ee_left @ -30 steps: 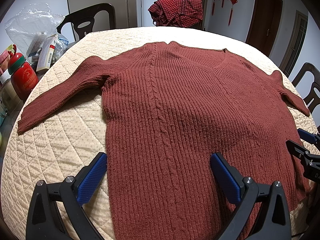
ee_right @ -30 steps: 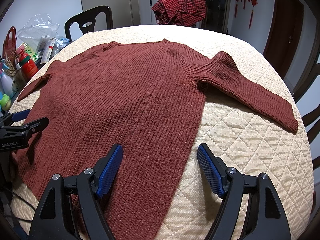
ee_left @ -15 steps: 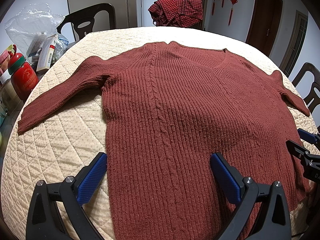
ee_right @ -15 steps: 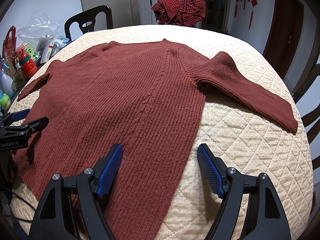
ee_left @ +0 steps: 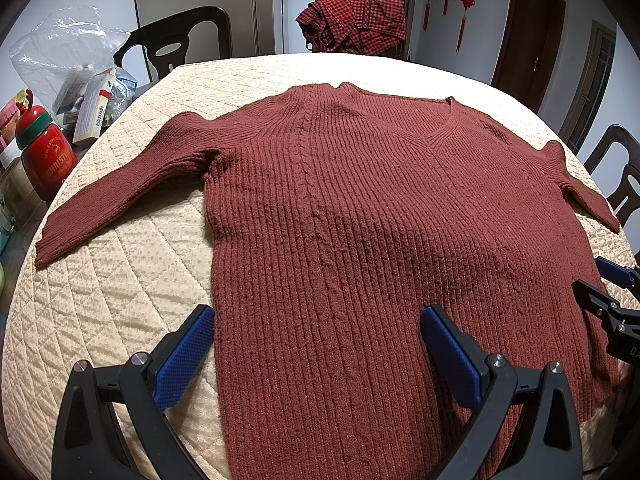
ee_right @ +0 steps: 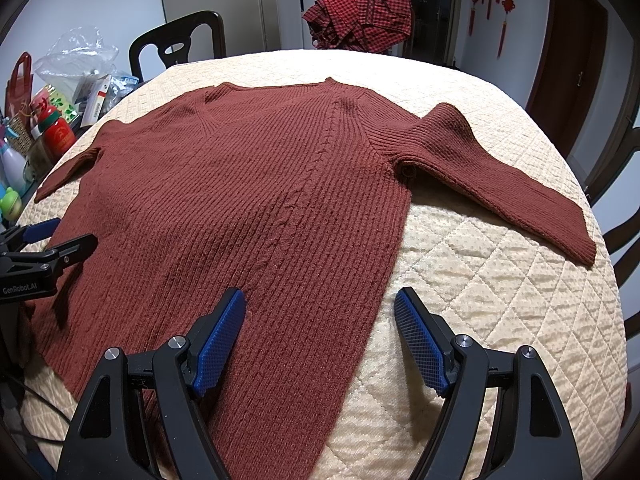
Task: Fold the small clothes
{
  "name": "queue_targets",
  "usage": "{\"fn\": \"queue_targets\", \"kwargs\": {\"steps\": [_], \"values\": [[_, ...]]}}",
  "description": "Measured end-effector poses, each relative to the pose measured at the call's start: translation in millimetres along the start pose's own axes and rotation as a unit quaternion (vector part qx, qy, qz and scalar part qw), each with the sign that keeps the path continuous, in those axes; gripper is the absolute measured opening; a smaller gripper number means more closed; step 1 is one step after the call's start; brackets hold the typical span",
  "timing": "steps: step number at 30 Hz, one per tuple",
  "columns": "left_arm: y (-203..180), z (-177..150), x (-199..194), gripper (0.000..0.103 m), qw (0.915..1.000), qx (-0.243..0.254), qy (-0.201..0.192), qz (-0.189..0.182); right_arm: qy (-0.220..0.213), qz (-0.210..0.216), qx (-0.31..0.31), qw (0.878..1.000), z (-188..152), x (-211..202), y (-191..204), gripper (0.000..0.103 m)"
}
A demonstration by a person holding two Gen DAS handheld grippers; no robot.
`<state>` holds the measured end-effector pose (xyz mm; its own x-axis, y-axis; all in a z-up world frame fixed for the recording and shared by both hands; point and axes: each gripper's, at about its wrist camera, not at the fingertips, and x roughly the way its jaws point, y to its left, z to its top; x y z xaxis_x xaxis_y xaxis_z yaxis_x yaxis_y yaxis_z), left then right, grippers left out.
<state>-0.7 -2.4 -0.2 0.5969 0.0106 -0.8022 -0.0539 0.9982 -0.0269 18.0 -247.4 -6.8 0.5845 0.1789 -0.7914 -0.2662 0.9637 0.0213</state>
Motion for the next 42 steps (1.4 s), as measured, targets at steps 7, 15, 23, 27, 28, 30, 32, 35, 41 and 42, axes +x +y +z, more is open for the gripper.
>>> {"fn": "queue_targets", "kwargs": {"steps": [7,15,23,27,28,30,32,35,41,42], "values": [[0.1,0.0,0.1,0.103,1.0000,0.000,0.000,0.000,0.000,0.001,0.001,1.000,0.2,-0.5,-0.3,0.077],[0.4,0.3,0.4,0.103,1.0000,0.000,0.000,0.000,0.000,0.001,0.000,1.000,-0.1,-1.0,-2.6,0.077],[-0.5,0.8,0.5,0.103,1.0000,0.000,0.000,0.001,0.012,0.005,-0.009,1.000,2.7,0.5,-1.4,0.077],[-0.4,1.3,0.6,0.103,1.0000,-0.002,0.002,0.000,0.016,0.003,-0.008,1.000,5.6,1.6,0.0,0.077],[-0.4,2.0,0.5,0.103,1.0000,-0.003,0.003,0.001,0.017,0.002,-0.008,1.000,5.8,1.4,0.1,0.077],[-0.1,3.7,-0.4,0.103,1.0000,-0.002,0.002,0.002,0.016,0.000,-0.006,1.000,6.5,0.1,-0.2,0.077],[0.6,5.3,-2.0,0.103,1.0000,-0.003,-0.001,0.004,0.012,-0.002,-0.005,1.000,8.7,-2.1,0.5,0.077],[1.6,7.9,-6.0,0.103,1.0000,-0.004,-0.008,0.004,0.000,0.002,0.003,1.000,13.3,-8.9,-2.7,0.077],[12.4,19.5,-9.0,0.103,0.9995,-0.013,-0.025,0.016,-0.013,0.009,-0.003,1.000,26.6,-10.1,-1.1,0.077],[15.4,21.6,-8.5,0.103,0.9993,-0.017,-0.027,0.019,-0.013,0.011,-0.004,1.000,29.1,-8.7,-0.1,0.077]]}}
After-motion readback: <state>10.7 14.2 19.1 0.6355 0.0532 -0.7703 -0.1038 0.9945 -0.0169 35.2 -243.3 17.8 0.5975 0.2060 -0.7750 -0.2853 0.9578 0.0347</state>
